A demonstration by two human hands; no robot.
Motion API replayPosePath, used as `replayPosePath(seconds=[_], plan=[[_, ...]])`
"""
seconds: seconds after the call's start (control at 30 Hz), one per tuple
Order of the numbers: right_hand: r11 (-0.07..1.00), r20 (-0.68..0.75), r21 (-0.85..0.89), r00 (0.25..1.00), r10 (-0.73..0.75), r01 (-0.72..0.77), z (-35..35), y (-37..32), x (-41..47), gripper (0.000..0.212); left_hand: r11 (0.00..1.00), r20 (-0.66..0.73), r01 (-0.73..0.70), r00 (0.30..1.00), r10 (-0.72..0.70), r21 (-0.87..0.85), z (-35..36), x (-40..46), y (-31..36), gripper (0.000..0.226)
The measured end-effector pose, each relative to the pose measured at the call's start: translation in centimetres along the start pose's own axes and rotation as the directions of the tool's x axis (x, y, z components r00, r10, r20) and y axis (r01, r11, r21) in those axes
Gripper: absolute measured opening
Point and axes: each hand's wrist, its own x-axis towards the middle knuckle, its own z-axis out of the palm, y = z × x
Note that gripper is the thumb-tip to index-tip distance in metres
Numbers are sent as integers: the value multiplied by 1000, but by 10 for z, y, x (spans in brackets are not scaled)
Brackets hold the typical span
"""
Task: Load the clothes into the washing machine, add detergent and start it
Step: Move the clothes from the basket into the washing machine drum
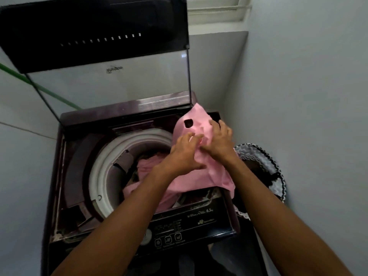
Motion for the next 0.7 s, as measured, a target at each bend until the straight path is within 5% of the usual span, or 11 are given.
replayPosePath(seconds=[0.17, 0.3, 0.43, 0.57, 0.7], plan=[[773, 400, 415, 860, 319, -479, 5, 43, -13, 138, 996, 117, -38, 993, 29, 76, 22, 15, 26, 118], [647, 583, 522, 786, 204, -555, 11, 54, -15, 114, 993, 147, -27, 989, 11, 111, 34, 18, 34, 118], [656, 525, 571, 834, 169, -493, -1, 47, -14, 66, 997, 120, 9, 993, -18, 80, 36, 20, 33, 120], [896, 279, 377, 951, 132, -235, -10, 30, -10, 39, 1000, 55, 5, 998, -5, -2, 34, 18, 34, 120], [957, 67, 254, 990, 127, -140, -15, 4, -17, 21, 980, -115, -75, 992, 55, -182, 27, 16, 27, 114]])
